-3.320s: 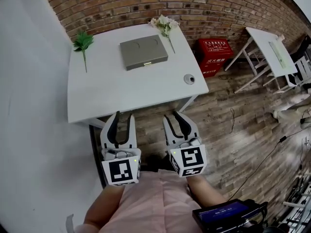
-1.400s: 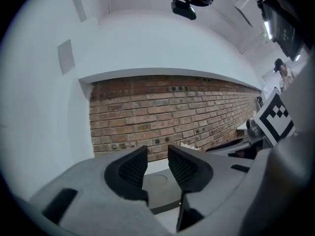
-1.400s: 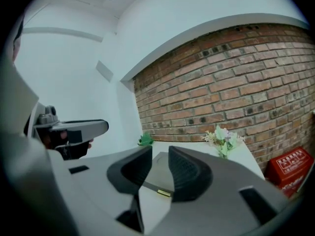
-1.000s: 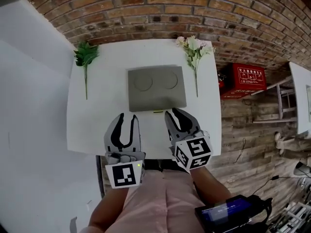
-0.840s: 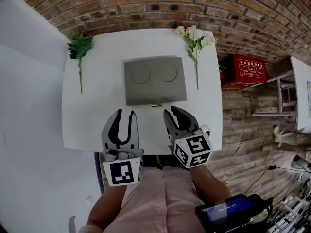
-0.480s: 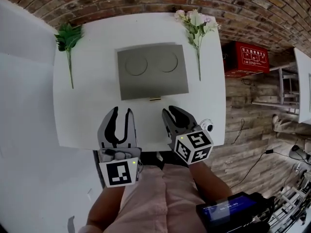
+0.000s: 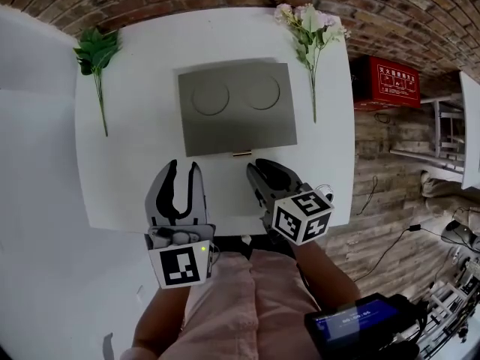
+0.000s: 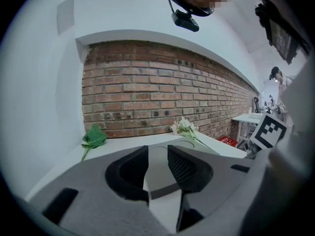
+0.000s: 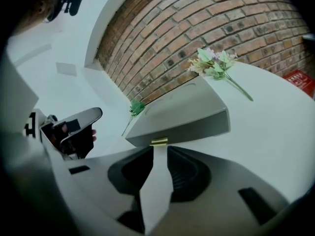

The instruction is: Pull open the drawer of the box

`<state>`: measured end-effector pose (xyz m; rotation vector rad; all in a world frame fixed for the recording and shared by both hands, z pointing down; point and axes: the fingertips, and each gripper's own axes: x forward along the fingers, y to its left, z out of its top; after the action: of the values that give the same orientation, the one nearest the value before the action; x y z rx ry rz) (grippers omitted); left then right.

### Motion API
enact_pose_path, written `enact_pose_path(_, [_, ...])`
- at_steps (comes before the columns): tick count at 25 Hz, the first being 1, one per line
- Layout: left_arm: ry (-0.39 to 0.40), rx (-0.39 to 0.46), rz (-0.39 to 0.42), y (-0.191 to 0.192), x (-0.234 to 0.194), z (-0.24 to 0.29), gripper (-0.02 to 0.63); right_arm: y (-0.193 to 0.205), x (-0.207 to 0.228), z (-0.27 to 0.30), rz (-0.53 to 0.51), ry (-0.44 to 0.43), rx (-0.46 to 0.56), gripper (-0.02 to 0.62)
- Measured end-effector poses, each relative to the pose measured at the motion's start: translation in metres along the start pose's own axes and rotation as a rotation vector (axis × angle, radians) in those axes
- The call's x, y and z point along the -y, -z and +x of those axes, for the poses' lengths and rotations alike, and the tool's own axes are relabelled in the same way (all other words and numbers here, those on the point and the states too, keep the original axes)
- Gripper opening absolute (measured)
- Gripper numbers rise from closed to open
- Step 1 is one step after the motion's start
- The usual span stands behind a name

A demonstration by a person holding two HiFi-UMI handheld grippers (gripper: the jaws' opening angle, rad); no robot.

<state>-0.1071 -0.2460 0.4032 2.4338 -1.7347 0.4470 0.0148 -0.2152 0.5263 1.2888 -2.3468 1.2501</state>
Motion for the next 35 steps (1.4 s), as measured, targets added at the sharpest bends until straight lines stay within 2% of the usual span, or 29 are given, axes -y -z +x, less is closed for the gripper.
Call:
enact_pose_path(8, [-0.008, -0.009, -0.003, -0.002, -0.015, 0.009, 0.129, -0.008, 0.005, 0.015, 0.203, -0.055, -0.079, 0.126])
enact_pose_path(17, [-0.020, -0.007, -0.014, -0.002, -0.027, 0.017, 0.129, -0.009, 0.000, 0.030, 0.274, -0.114, -0.138, 0.127])
enact_pose_path(21, [-0.028, -0.009, -0.015, -0.002, -0.030, 0.016, 0.129, -0.008, 0.003, 0.030, 0.288, -0.113, -0.157, 0.081])
enact_pose_path(35, [-0.037, -0.007, -0.002, -0.008, -0.024, 0.006, 0.129, -0.003, 0.002, 0.026, 0.251, -0.107, -0.163, 0.060])
